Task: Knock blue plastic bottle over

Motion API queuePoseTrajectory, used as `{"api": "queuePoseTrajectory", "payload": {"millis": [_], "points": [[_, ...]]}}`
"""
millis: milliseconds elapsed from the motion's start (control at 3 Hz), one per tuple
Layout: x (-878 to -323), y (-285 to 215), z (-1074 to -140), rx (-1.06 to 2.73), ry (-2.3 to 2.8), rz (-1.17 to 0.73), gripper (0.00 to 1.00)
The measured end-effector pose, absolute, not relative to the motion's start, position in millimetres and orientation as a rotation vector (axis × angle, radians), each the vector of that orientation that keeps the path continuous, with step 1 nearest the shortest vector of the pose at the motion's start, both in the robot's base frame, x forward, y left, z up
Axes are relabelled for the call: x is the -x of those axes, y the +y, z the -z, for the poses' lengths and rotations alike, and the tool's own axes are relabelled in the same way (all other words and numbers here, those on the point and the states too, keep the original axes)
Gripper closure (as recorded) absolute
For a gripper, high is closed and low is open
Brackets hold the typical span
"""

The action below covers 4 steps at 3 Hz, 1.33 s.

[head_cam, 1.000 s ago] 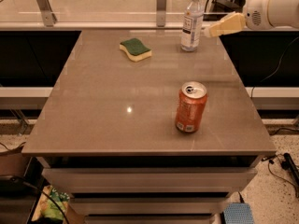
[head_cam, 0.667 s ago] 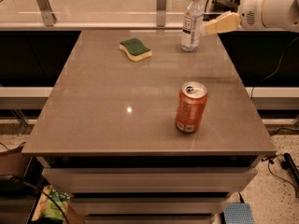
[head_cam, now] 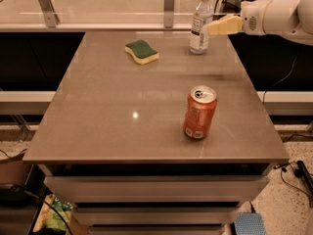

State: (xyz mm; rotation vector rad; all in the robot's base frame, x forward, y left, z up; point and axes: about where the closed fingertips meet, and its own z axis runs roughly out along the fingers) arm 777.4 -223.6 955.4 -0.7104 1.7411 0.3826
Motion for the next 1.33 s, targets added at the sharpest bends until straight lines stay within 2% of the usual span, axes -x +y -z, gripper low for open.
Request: {"api": "queuePoseTrajectory", "payload": {"millis": [1333], "points": [[-828.1, -179.2, -924.1, 0.710, 1.763, -0.499, 0.00]]}}
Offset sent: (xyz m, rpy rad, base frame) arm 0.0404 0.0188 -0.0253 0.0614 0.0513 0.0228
